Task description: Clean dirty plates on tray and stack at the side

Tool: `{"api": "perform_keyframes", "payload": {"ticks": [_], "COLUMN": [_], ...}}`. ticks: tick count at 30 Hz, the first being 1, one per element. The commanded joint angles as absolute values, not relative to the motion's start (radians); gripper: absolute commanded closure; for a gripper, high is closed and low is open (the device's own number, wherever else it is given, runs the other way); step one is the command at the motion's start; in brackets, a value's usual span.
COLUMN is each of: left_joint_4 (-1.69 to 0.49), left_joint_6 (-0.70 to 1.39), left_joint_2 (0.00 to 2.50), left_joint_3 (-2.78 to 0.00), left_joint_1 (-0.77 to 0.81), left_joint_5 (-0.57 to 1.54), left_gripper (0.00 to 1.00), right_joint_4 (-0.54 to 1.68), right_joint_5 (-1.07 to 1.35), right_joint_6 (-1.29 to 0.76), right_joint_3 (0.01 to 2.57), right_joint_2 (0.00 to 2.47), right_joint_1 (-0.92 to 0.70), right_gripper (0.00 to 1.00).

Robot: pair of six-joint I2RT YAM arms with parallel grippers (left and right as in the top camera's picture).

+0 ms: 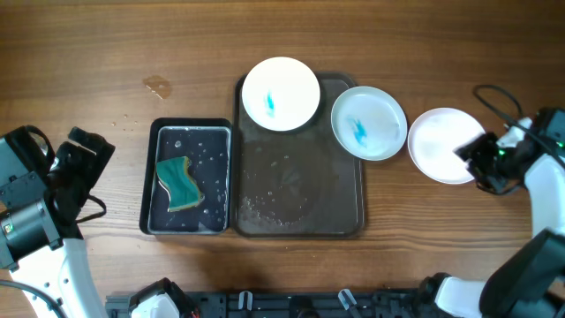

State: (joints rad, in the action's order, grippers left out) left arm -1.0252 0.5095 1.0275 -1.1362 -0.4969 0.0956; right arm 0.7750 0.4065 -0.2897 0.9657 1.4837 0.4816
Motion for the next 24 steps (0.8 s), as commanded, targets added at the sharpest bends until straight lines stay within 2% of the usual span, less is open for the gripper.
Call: {"api": "perform_keyframes", "payload": {"ticks": [1,7,10,15,18,20,24], "left_joint_4": [-1.023,-1.023,-1.023,-1.023,-1.023,-1.023,-1.023], "left_joint_6": [0.504,0.504,0.504,0.504,0.504,0.504,0.504], "left_joint_2": [1.022,1.022,1.022,1.022,1.022,1.022,1.022], "left_joint_3": [-1.154,-1.154,-1.154,-1.154,-1.154,-1.154,-1.154], "left_joint_1": [-0.502,-0.502,-0.502,-0.502,-0.502,-0.502,-0.502], "left_joint_5": [0.104,0.104,0.104,0.104,0.104,0.104,0.104], "left_gripper": [0.0,0.0,0.0,0.0,0.0,0.0,0.0], "right_joint_4": [0.805,0.705,0.635,0.557,0.558,0.567,0.615], "right_joint_5": [0.504,0.219,0.198,0.209,0.209,0.218,0.252], "right_joint_6": [-0.184,-0.334,-0.399,-0.44,-0.455,-0.455,-0.435], "right_joint_3": [0.997,0.96,0.958,0.958,0.958,0.958,0.958], "right_joint_2": [1.406,1.494,1.596,1.733,1.774,1.773,1.707], "right_joint_1": [0.287,0.025,-0.003,0.0,0.0,0.0,0.0], "right_gripper": [0.54,0.54,0.49,0.5,0.69,0.9,0.92]}}
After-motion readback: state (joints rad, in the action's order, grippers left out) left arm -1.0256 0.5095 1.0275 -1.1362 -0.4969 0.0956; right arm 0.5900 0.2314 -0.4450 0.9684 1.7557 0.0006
